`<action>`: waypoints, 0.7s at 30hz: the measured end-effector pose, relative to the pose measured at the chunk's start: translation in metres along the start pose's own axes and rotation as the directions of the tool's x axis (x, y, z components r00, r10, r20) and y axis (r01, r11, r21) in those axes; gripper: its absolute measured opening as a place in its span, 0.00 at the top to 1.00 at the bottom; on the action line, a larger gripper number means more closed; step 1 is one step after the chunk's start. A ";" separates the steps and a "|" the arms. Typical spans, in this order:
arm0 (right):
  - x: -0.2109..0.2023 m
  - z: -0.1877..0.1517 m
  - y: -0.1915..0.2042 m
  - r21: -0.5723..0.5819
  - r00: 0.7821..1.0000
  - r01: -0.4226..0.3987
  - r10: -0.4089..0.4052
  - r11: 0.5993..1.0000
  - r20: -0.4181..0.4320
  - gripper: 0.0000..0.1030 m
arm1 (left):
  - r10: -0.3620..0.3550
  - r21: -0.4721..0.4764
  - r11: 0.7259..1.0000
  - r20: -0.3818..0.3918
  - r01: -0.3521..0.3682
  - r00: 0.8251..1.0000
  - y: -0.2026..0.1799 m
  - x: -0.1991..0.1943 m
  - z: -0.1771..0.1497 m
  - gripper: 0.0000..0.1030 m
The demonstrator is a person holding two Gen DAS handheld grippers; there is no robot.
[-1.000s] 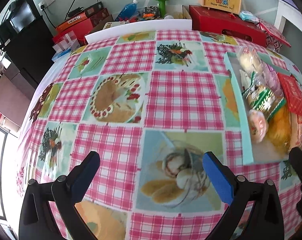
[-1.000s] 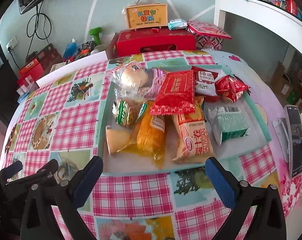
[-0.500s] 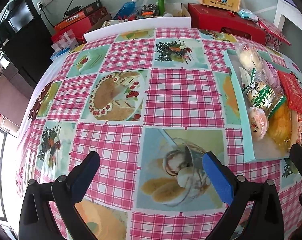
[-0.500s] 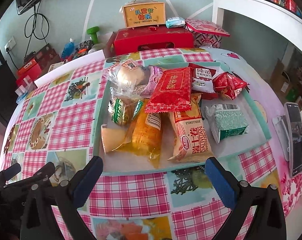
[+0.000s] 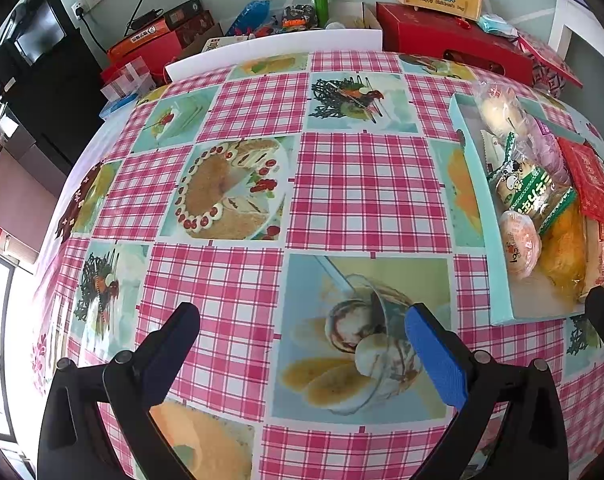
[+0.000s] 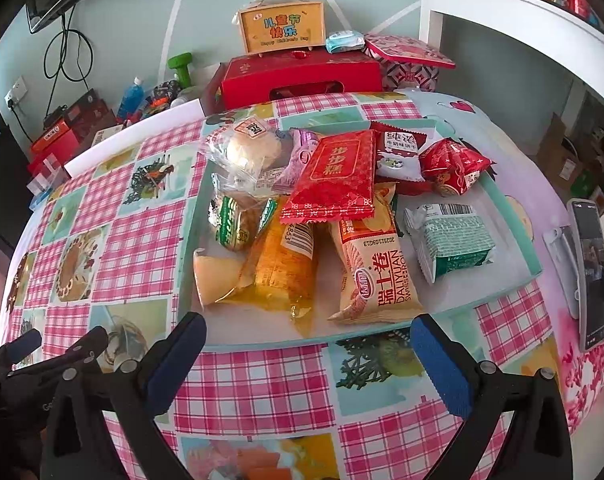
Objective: Organize snacks
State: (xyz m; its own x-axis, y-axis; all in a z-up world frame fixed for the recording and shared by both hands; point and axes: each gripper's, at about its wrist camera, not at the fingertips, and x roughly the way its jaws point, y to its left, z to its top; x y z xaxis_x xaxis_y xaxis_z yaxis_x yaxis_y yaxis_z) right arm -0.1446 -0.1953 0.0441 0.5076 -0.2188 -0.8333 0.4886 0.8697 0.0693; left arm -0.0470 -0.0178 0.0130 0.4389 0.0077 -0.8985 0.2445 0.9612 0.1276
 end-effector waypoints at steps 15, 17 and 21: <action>0.000 0.000 0.000 0.000 1.000 0.000 0.000 1.000 -0.002 0.00 | 0.002 -0.002 1.000 0.000 -0.002 1.000 -0.001 0.000 0.000 0.01; 0.000 0.000 0.000 0.000 1.000 0.000 0.000 1.000 -0.003 0.00 | 0.001 0.000 1.000 0.000 -0.001 1.000 -0.001 0.000 0.000 0.01; 0.001 -0.001 0.000 0.000 1.000 0.000 0.000 1.000 -0.004 0.00 | -0.003 0.003 1.000 0.002 0.003 1.000 -0.001 0.000 0.000 0.01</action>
State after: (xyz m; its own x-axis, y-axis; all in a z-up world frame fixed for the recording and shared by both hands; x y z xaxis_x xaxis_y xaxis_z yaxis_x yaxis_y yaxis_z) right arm -0.1449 -0.1954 0.0432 0.5045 -0.2171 -0.8357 0.4888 0.8696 0.0692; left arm -0.0472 -0.0191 0.0134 0.4398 0.0038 -0.8981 0.2486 0.9604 0.1258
